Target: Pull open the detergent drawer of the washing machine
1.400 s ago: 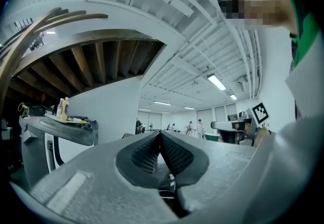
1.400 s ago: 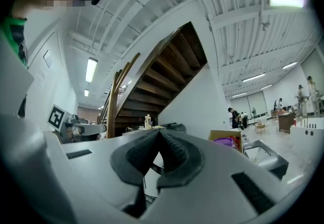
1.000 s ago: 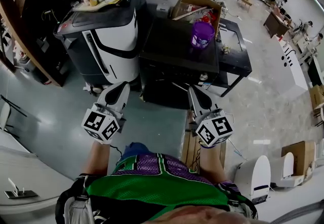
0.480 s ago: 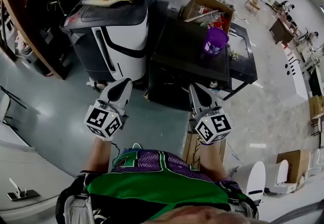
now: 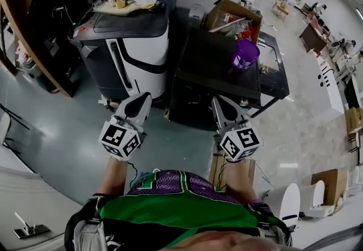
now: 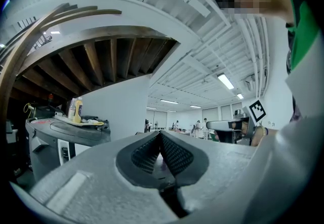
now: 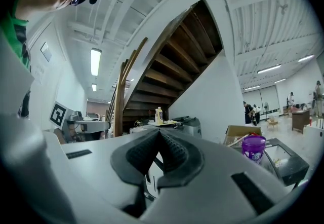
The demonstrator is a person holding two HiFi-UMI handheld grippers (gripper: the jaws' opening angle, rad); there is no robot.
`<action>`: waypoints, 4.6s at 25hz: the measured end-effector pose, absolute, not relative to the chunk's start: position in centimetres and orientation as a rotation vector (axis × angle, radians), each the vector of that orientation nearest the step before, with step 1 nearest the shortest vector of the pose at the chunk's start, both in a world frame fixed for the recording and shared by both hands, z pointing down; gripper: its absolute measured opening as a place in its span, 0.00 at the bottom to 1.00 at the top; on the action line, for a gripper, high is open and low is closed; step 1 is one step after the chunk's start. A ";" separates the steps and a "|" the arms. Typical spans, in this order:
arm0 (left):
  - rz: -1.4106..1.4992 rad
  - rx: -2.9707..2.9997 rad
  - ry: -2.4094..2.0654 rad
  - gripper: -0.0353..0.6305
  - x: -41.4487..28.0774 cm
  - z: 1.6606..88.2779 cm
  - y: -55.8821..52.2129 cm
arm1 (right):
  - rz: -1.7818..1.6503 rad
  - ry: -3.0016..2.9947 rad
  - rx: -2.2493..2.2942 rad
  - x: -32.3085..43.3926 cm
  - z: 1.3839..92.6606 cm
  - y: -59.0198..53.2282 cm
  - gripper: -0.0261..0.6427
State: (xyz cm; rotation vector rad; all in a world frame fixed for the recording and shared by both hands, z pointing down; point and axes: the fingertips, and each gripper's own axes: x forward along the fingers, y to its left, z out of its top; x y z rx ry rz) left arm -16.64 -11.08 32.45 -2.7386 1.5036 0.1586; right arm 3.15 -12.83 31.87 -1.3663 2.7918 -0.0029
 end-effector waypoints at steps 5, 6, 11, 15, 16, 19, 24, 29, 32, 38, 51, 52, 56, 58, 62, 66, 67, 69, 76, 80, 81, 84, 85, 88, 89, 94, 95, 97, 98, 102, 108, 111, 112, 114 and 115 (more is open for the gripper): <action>0.151 -2.761 1.492 0.08 -18.2 33.2 -12.0 | 0.011 2.810 -1.366 0.8 32.0 -13.9 0.04; 0.154 -2.763 1.490 0.08 -18.6 33.2 -12.1 | 0.010 2.809 -1.365 0.5 32.0 -14.0 0.04; 0.166 -2.777 1.493 0.08 -20.7 33.6 -12.6 | 0.013 2.810 -1.376 -1.5 32.0 -14.5 0.04; 0.168 -2.782 1.522 0.08 -22.1 34.3 -13.1 | 0.039 2.831 -1.379 -2.5 32.2 -14.8 0.04; 0.176 -2.785 1.532 0.08 -22.2 34.4 -13.3 | 0.042 2.838 -1.377 -2.6 32.3 -15.1 0.04; 0.188 -2.784 1.548 0.08 -22.1 34.5 -14.2 | 0.067 2.838 -1.387 -2.1 32.2 -16.1 0.04; 0.169 -2.737 1.574 0.08 -20.6 33.4 -15.9 | 0.111 2.832 -1.380 -0.2 31.7 -18.5 0.04; 0.139 -2.704 1.569 0.08 -19.0 31.9 -17.2 | 0.088 2.897 -1.285 0.0 32.2 -20.8 0.32; 0.146 -2.707 1.573 0.08 -18.5 31.6 -18.1 | 0.008 2.895 -1.201 0.0 32.9 -21.5 0.40; 0.136 -2.753 1.576 0.08 -16.9 33.1 -19.3 | -0.211 2.887 -1.116 0.3 36.7 -23.8 0.42; 0.033 -2.829 1.625 0.08 -14.0 38.9 -20.4 | -0.662 2.831 -1.186 2.3 52.5 -29.3 0.42; 0.024 -2.830 1.625 0.08 -13.7 39.1 -20.5 | -0.697 2.831 -1.187 2.3 53.7 -29.5 0.42; -0.007 -2.832 1.624 0.08 -12.4 39.7 -20.8 | -0.818 2.804 -1.182 2.8 58.0 -30.7 0.42; -0.021 -2.826 1.631 0.08 -12.0 40.0 -21.1 | -0.857 2.784 -1.180 3.0 59.9 -31.4 0.42; -0.073 -2.809 1.644 0.08 -11.1 40.7 -21.6 | -0.963 2.734 -1.195 3.7 63.9 -33.1 0.42; -0.108 -2.806 1.650 0.08 -10.3 41.2 -22.0 | -1.102 2.664 -1.218 4.3 67.7 -34.7 0.42; -0.112 -2.805 1.653 0.08 -10.1 41.3 -22.2 | -1.137 2.641 -1.219 4.5 68.6 -35.0 0.42; -0.125 -2.806 1.659 0.08 -9.7 41.5 -22.5 | -1.202 2.598 -1.208 4.5 70.3 -35.7 0.42; -0.251 -2.765 1.672 0.08 -9.1 42.6 -23.1 | -1.400 2.362 -1.125 4.4 74.8 -38.4 0.46; -0.260 -2.768 1.699 0.08 -9.1 42.9 -23.5 | -1.451 2.313 -1.143 4.8 76.8 -39.7 0.48; -0.262 -2.768 1.708 0.08 -9.1 43.0 -23.5 | -1.457 2.311 -1.136 4.7 77.0 -39.9 0.48; -0.270 -2.769 1.730 0.08 -9.2 43.3 -23.5 | -1.469 2.291 -1.087 4.4 77.1 -40.6 0.51; -0.272 -2.768 1.735 0.08 -9.3 43.4 -23.5 | -1.472 2.277 -1.066 4.4 77.0 -40.8 0.53; -0.283 -2.763 1.745 0.08 -9.4 43.5 -23.5 | -1.491 2.224 -1.010 4.1 76.7 -41.4 0.59; -0.286 -2.761 1.747 0.08 -9.4 43.5 -23.5 | -1.500 2.206 -0.995 3.9 76.6 -41.5 0.61; -0.294 -2.763 1.749 0.08 -9.4 43.7 -23.6 | -1.536 2.088 -0.942 3.8 76.2 -42.3 0.67; -0.295 -2.764 1.750 0.08 -9.3 43.7 -23.6 | -1.539 2.065 -0.931 3.8 76.1 -42.5 0.68; -0.300 -2.767 1.751 0.08 -9.3 43.9 -23.6 | -1.552 2.011 -0.919 3.9 75.9 -42.9 0.70; -0.302 -2.768 1.750 0.08 -9.2 44.0 -23.5 | -1.561 1.980 -0.918 4.0 75.9 -43.1 0.71; -0.300 -2.770 1.746 0.08 -9.1 44.0 -23.5 | -1.582 1.883 -0.914 4.1 75.8 -43.8 0.72; -0.303 -2.779 1.753 0.08 -9.3 44.2 -23.3 | -1.599 1.775 -0.915 4.5 75.8 -44.3 0.74; -0.299 -2.776 1.757 0.08 -9.4 44.2 -23.2 | -1.599 1.776 -0.917 4.5 75.9 -44.2 0.73; -0.297 -2.777 1.756 0.08 -9.4 44.2 -23.2 | -1.598 1.775 -0.917 4.5 75.9 -44.1 0.73; -0.292 -2.778 1.754 0.08 -9.4 44.2 -23.1 | -1.598 1.772 -0.914 4.6 76.0 -44.0 0.73; -0.289 -2.778 1.756 0.08 -9.4 44.2 -23.1 | -1.601 1.770 -0.911 4.6 75.9 -43.9 0.73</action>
